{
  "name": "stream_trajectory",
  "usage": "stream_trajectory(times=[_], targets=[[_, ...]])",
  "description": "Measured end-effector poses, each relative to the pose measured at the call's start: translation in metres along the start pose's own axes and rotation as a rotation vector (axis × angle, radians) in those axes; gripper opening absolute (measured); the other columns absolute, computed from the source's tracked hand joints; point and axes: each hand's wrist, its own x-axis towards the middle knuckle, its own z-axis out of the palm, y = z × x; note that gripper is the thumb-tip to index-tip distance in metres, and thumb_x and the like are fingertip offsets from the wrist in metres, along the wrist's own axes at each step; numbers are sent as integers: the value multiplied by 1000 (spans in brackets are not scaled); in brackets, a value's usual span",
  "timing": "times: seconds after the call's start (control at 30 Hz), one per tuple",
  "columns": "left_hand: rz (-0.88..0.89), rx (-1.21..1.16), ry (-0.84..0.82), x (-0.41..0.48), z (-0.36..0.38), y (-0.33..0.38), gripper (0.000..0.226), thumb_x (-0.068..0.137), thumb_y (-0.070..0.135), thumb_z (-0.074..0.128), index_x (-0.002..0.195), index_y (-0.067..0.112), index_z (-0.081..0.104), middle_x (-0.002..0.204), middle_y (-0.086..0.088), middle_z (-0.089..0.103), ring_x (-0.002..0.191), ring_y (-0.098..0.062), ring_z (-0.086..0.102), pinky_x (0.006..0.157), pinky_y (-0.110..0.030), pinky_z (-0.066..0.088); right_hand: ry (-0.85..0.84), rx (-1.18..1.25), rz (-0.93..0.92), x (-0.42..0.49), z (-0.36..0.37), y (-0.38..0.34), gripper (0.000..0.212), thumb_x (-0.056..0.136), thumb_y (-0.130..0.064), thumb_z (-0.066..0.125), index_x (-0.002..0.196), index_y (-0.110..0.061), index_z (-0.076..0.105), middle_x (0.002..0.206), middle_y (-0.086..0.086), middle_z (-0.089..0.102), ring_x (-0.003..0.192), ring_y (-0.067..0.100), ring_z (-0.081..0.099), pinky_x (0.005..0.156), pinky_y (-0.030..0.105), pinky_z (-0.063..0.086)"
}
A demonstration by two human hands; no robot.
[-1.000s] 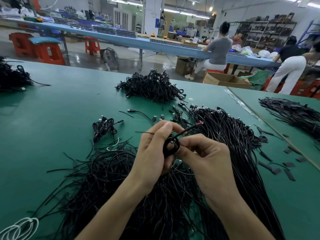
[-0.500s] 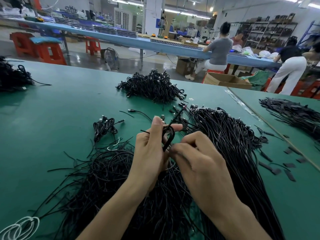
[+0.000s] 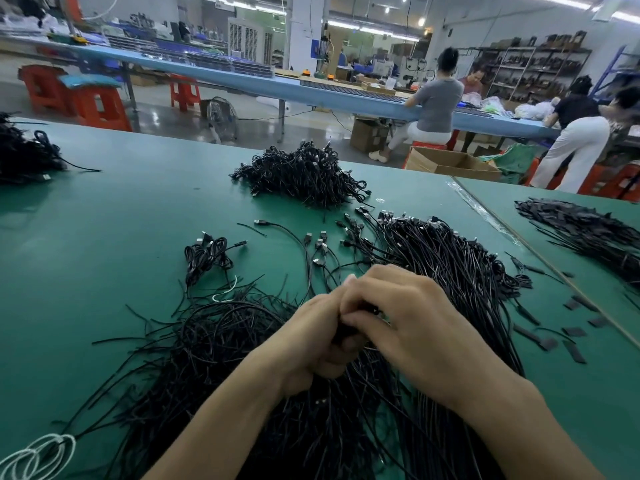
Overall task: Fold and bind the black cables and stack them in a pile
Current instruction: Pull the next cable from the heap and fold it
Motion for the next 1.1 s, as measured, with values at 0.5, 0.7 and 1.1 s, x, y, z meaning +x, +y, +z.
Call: stream_trajectory(times=[0.5, 0.7, 1.1], targets=[[94, 381, -265, -6, -6, 0, 18, 85, 9, 68, 87, 2, 51, 62, 1, 28, 49, -10, 24, 40, -23, 20, -45, 83, 224, -10, -1, 12, 11, 82, -35, 78, 90, -32, 72, 85, -16, 63, 83, 2, 61, 78, 28, 52], [99, 379, -247, -4, -4, -1, 10, 86, 12, 68, 83, 16, 59, 62, -2, 32, 50, -18, 23, 45, -36, 15, -25, -89, 146, -12, -4, 1, 9, 90, -37, 68, 94, -31, 73, 93, -15, 59, 89, 6, 56, 83, 30, 49], [215, -221, -59, 0, 12, 3, 38, 72, 17, 45, 100, 21, 72, 65, 4, 49, 50, -7, 36, 40, -18, 31, 236, 41, 244, -12, 9, 12, 9, 93, -31, 55, 86, -28, 61, 91, -18, 54, 88, 2, 53, 73, 19, 45]])
